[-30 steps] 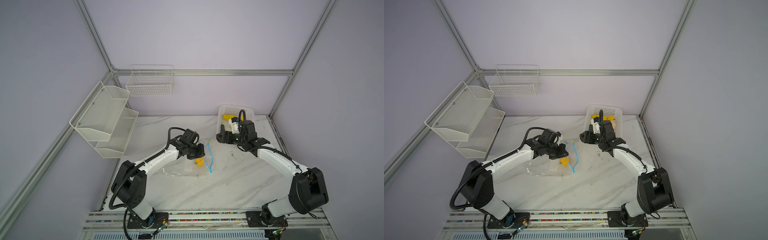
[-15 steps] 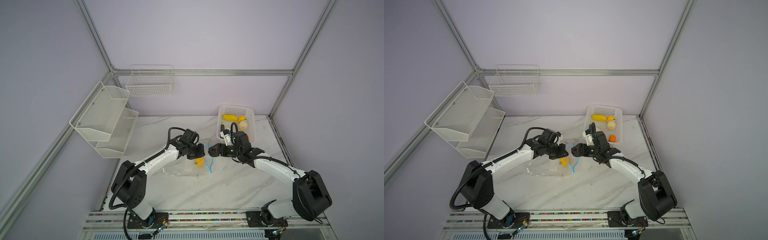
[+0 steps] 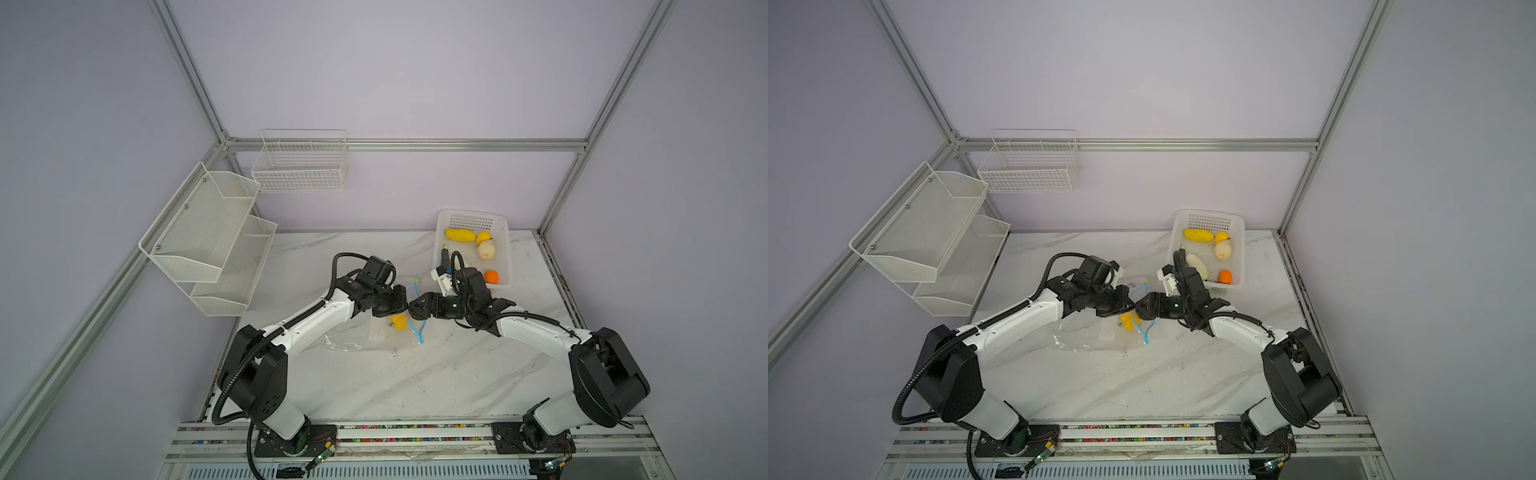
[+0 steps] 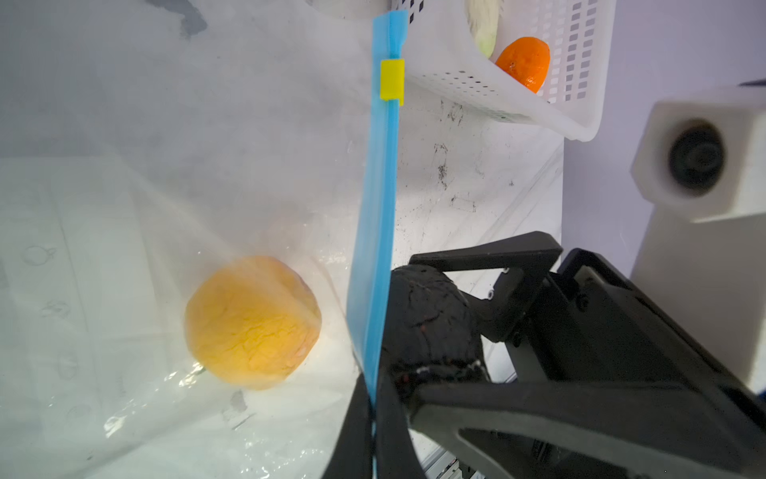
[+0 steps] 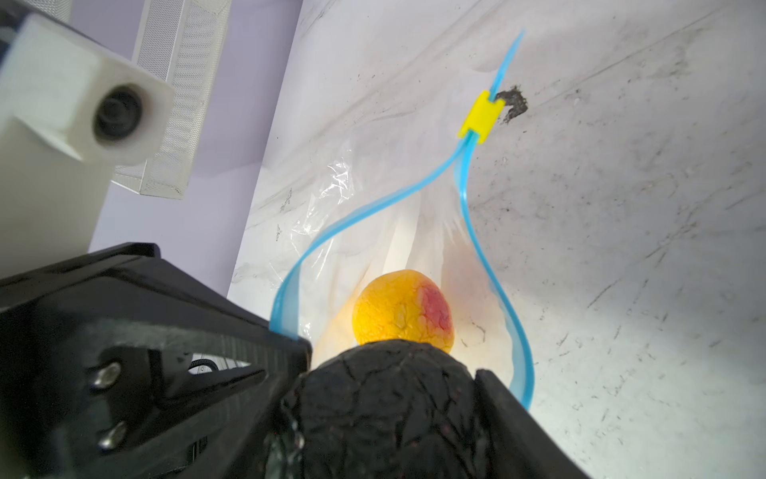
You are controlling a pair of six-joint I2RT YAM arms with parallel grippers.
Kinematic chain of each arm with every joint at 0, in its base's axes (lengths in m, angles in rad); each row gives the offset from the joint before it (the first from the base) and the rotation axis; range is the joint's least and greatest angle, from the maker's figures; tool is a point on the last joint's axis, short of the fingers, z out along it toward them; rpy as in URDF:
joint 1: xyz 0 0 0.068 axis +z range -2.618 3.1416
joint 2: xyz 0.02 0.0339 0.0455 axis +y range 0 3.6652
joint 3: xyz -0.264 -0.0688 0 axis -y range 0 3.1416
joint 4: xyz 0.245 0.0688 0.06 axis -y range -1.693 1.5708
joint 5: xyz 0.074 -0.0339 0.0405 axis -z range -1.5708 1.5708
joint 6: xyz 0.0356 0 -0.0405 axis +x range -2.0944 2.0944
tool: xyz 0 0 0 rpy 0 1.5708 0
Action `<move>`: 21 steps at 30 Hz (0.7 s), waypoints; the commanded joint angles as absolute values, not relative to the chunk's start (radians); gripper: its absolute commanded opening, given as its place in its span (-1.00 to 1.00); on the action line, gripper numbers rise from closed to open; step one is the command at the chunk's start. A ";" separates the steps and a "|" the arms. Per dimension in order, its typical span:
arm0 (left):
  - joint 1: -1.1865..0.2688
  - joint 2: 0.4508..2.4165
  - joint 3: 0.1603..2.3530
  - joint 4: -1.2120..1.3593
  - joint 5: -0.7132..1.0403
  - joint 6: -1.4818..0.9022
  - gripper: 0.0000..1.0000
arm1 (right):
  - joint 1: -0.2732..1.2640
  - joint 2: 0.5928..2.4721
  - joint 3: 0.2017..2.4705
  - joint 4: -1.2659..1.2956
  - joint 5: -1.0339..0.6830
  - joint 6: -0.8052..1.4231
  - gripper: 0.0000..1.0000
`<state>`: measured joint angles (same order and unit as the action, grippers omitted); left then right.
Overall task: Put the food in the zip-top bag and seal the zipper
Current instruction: 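Lower the black avocado into the bag opening and open the right gripper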
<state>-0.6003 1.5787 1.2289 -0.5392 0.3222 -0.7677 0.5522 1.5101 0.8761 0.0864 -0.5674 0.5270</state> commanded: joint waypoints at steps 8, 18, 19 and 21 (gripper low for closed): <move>-0.598 1.508 1.306 -0.506 0.333 -0.776 -1.00 | 0.561 1.535 0.872 0.120 -0.581 0.526 0.30; -0.600 1.498 1.300 -0.506 0.330 -0.779 -1.00 | 0.569 1.553 0.892 0.106 -0.589 0.510 0.44; -0.599 1.498 1.300 -0.507 0.330 -0.779 -1.00 | 0.571 1.550 0.893 0.105 -0.588 0.508 0.47; -0.599 1.497 1.299 -0.508 0.330 -0.779 -1.00 | 0.571 1.546 0.897 0.097 -0.585 0.503 0.52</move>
<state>-0.6003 1.5383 1.2289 -0.5392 0.3218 -0.7681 0.5629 1.5558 0.8764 0.0925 -0.5709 0.5148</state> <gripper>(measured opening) 0.047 0.755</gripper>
